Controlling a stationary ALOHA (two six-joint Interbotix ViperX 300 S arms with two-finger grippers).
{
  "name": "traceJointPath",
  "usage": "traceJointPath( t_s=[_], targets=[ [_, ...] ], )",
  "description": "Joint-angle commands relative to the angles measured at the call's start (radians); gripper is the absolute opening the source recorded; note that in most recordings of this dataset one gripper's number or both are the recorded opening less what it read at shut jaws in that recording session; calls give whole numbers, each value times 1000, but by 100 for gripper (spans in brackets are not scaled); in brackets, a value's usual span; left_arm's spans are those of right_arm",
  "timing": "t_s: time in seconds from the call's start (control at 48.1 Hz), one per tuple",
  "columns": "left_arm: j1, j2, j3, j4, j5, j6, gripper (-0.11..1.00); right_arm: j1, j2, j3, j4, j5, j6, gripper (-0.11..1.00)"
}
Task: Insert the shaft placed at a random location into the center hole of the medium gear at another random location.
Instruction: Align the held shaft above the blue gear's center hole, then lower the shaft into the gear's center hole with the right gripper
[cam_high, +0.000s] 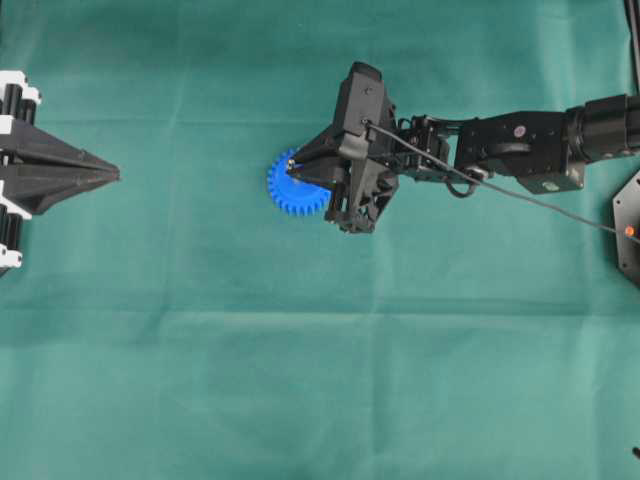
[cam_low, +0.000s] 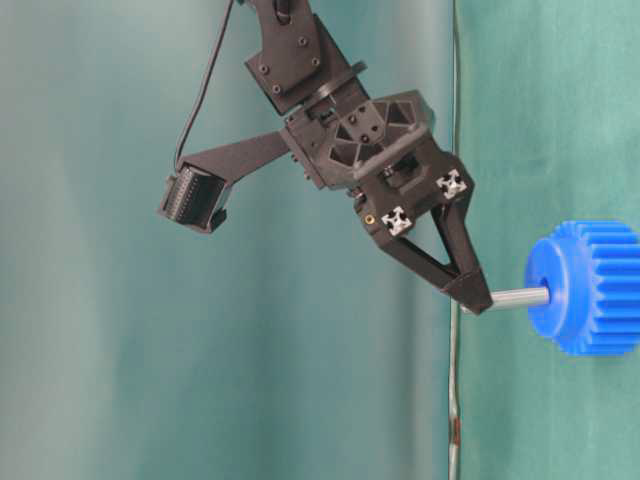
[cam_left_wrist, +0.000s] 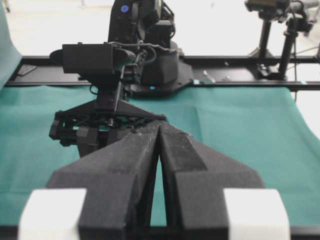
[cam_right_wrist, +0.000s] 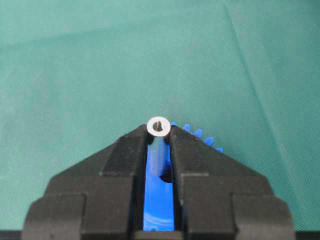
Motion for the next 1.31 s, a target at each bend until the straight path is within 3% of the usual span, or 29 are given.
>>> traceJointPath(
  t_s=[0.0, 1.288],
  targets=[
    [2, 8, -21, 2, -5, -2, 0, -11, -43, -12, 3, 2, 12, 13],
    [2, 8, -21, 3, -5, 0, 0, -12, 8, 8, 5, -43, 15, 13]
  ],
)
